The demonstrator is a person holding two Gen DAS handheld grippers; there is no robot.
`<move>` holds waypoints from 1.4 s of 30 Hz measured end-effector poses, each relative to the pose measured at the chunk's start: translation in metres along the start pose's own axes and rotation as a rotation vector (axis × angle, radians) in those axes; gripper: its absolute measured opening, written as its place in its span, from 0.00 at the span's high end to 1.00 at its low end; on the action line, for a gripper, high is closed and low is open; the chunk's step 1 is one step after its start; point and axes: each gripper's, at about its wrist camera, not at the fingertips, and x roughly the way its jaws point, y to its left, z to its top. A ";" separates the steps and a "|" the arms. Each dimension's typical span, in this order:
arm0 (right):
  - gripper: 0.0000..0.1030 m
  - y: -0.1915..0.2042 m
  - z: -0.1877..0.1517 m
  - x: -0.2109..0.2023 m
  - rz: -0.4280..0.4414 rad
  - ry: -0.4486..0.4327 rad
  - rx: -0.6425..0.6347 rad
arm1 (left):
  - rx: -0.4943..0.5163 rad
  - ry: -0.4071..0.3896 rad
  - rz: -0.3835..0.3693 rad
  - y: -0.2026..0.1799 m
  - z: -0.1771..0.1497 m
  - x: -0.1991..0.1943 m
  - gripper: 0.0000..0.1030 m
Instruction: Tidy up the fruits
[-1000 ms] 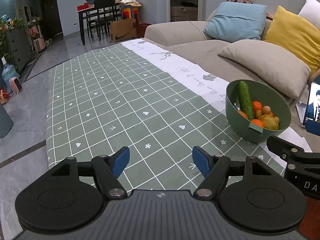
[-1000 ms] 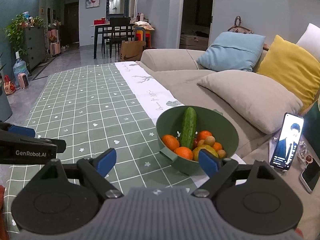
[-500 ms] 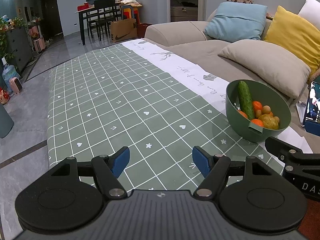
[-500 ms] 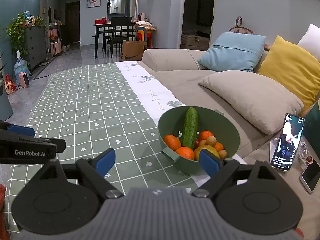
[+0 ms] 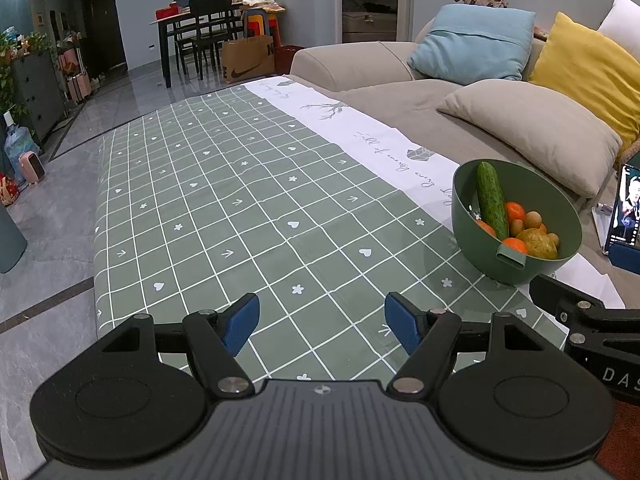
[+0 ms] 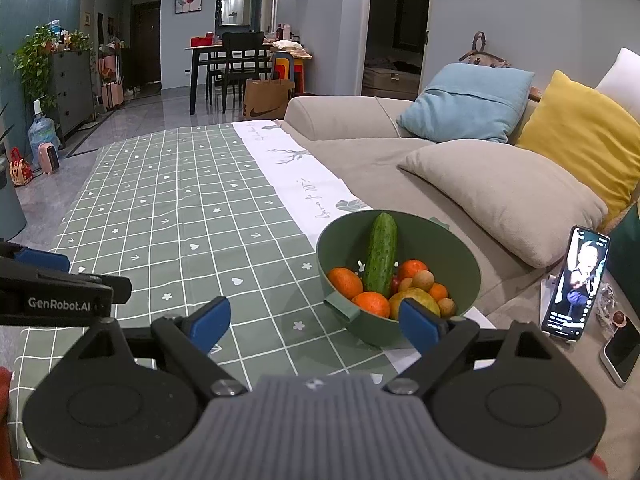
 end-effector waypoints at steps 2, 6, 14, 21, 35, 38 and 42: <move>0.15 0.000 0.000 0.000 0.000 0.001 0.000 | 0.001 0.000 0.000 0.000 0.000 0.000 0.18; 0.15 0.000 0.000 0.000 0.000 0.000 0.000 | 0.000 0.000 0.000 0.000 0.000 0.000 0.18; 0.15 0.000 0.000 0.001 0.002 0.004 -0.002 | -0.001 0.001 0.000 0.000 0.000 0.000 0.18; 0.15 0.001 -0.001 0.002 0.004 0.007 -0.004 | -0.001 0.000 0.000 0.000 0.000 -0.001 0.18; 0.15 0.003 -0.003 0.005 0.012 0.015 -0.016 | -0.006 0.001 -0.004 0.000 0.000 -0.002 0.18; 0.15 0.002 -0.002 0.005 0.013 0.016 -0.017 | -0.006 0.001 -0.003 0.000 0.000 -0.001 0.18; 0.15 0.003 -0.003 0.006 0.015 0.021 -0.019 | -0.005 0.001 -0.001 0.000 -0.001 -0.001 0.18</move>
